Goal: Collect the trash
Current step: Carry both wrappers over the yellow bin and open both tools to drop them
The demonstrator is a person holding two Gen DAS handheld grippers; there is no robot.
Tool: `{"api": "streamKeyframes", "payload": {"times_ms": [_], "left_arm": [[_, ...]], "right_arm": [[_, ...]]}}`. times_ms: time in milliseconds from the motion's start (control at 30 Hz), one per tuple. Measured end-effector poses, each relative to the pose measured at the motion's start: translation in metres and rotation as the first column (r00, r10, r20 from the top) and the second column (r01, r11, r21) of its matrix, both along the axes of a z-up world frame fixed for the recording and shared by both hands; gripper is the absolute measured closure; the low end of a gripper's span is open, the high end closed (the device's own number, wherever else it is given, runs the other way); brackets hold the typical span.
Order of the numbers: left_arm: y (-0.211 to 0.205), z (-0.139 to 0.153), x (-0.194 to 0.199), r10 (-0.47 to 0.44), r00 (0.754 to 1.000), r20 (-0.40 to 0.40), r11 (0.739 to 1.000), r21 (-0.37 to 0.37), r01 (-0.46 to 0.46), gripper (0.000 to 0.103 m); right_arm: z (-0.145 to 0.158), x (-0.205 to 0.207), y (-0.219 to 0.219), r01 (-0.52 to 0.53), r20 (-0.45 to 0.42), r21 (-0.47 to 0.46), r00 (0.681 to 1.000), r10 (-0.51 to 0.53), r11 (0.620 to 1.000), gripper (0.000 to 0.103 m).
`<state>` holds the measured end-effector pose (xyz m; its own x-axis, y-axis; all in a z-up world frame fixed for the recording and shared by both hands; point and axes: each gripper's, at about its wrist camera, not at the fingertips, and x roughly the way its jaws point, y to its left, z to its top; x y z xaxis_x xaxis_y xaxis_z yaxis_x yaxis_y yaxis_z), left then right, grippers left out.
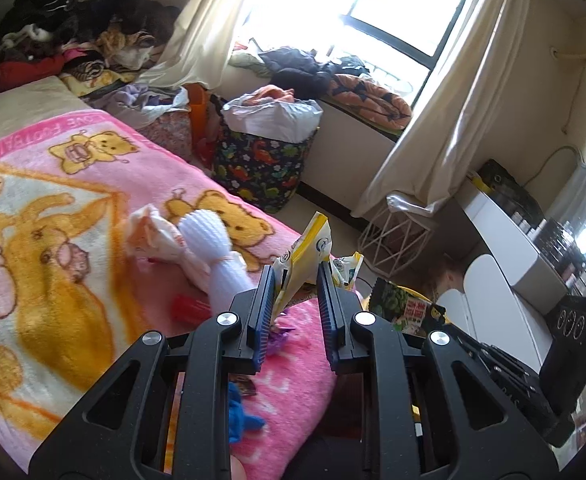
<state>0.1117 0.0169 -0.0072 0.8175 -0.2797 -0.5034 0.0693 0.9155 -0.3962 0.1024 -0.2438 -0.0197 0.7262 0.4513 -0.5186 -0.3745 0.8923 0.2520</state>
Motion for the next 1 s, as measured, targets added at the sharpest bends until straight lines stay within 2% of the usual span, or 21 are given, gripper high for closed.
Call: {"api": "streamKeyframes", "payload": {"times_ms": [467,1000], "left_arm": [[-0.051,0.004,0.001,-0.093,0.996,0.005,0.995,0.029,0.093,0.087],[-0.108,0.001,0.011,-0.195,0.981,-0.014,0.978,0.068,0.196,0.087]], "right_arm": [[0.004,-0.007,-0.055,0.113,0.02,0.046,0.993,-0.114,0.993,0.102],[-0.001,-0.012,-0.121,0.243,0.008,0.088,0.97,-0.245,0.966,0.102]]}}
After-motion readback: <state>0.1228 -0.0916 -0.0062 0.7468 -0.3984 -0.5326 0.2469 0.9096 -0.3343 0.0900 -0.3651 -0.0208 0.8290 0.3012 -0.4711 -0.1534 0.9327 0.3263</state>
